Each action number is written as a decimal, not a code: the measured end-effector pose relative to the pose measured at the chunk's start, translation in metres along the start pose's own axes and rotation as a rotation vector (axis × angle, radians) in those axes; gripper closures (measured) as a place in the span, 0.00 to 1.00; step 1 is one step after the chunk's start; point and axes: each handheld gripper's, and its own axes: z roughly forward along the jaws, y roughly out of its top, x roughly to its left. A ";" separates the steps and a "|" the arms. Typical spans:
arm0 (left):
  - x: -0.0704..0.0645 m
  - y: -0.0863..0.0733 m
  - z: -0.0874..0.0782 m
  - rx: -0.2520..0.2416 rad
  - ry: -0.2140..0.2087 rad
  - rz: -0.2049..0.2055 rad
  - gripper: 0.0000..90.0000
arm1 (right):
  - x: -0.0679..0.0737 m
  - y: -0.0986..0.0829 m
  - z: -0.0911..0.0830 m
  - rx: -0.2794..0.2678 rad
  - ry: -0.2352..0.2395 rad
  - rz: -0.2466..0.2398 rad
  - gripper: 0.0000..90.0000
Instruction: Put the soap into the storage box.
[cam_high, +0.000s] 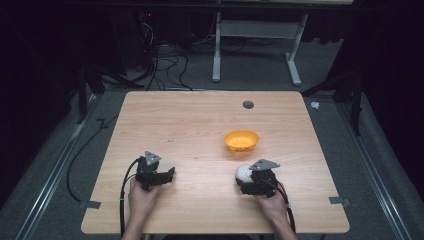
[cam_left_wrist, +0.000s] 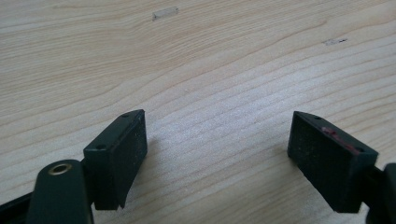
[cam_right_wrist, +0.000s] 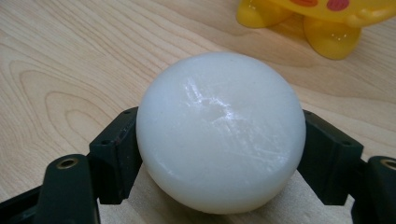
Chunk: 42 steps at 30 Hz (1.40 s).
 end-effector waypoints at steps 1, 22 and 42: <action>0.000 0.000 0.000 0.000 0.000 0.000 0.23 | 0.000 0.000 0.000 -0.003 0.001 -0.002 0.27; 0.000 0.000 0.000 0.000 -0.001 0.000 0.23 | -0.005 0.017 -0.015 -0.043 0.000 -0.003 0.27; 0.000 0.000 0.000 0.000 -0.002 0.001 0.23 | -0.018 0.039 -0.028 -0.079 -0.008 0.017 0.27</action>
